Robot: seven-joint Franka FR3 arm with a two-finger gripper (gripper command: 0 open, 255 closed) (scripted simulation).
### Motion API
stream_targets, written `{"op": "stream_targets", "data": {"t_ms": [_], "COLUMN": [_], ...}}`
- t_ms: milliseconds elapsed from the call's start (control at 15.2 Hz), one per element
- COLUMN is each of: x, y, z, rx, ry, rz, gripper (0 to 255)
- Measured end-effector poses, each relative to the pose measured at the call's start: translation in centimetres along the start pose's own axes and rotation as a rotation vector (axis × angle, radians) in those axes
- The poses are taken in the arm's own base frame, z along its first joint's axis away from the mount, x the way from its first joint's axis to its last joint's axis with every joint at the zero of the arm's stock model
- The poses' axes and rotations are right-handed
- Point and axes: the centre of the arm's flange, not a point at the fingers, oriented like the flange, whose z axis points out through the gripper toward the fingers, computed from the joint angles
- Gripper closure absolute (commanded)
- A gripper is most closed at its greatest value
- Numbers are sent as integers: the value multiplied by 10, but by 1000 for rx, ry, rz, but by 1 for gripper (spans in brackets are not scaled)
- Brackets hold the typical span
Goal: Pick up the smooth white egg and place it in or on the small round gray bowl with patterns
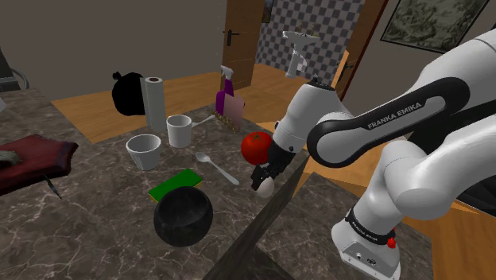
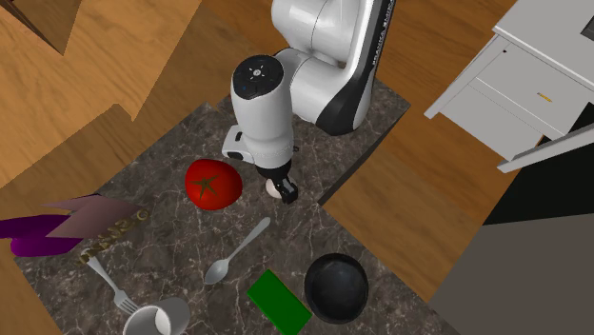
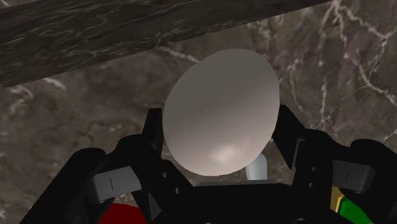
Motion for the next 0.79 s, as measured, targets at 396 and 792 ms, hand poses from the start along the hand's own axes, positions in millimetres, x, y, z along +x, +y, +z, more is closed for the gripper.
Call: {"op": "stream_targets", "data": {"t_ms": [396, 792], "x": [2, 5], "y": [-2, -8], "z": [-10, -40], "rx": [0, 0], "ry": [0, 0], "rz": [0, 0], "gripper": [255, 255]}}
